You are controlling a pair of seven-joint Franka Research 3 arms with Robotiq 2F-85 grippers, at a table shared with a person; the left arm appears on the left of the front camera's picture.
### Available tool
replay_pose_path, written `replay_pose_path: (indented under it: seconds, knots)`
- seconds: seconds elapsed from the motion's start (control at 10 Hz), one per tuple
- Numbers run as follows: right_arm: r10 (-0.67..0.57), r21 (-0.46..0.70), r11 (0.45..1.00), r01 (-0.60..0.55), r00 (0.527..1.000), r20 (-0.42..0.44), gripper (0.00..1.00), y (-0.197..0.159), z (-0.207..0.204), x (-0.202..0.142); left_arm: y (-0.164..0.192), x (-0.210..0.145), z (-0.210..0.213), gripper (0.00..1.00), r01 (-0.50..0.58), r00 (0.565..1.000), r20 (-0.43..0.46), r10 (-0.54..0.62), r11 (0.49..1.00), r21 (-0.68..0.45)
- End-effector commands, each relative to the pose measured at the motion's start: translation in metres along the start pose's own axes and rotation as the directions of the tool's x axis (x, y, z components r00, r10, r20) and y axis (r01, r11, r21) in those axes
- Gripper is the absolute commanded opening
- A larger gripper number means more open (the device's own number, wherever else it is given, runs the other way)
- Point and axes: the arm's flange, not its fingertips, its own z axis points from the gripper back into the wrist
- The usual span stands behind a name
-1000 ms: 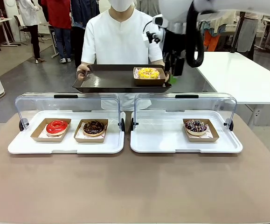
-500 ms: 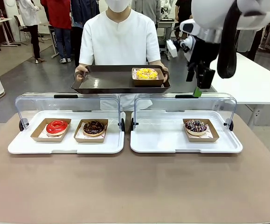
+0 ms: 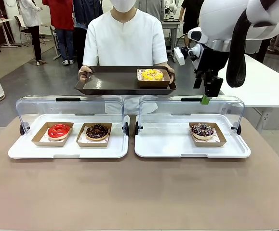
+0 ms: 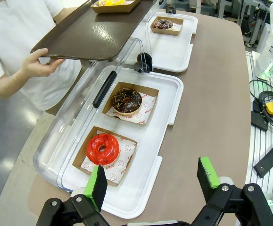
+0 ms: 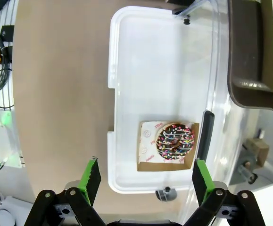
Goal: Provide the desired donut to the person.
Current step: Place the picked Paper togo box onto the Handle tray extended by the person, then pick up and lift the Paper togo box containing the Donut pointed at by the person.
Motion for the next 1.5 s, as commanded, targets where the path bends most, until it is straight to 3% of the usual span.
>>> replay_pose_path:
  seconds: [0.0,1.3,1.4]
  knots:
    - [-0.001,0.009,1.000,0.001,1.000,-0.005,1.00,0.000,0.002,0.000,0.000,0.000,0.001,1.00,0.004,1.000,0.012,-0.004,1.000,-0.002]
    - [0.001,0.000,1.000,-0.001,1.000,0.002,1.00,0.000,0.002,0.000,0.000,0.000,0.001,1.00,0.004,1.000,0.012,-0.004,1.000,-0.002]
    - [-0.041,0.104,0.994,0.025,0.987,0.156,1.00,-0.013,0.012,-0.029,0.000,0.000,0.001,1.00,0.004,1.000,0.012,-0.004,1.000,-0.002]
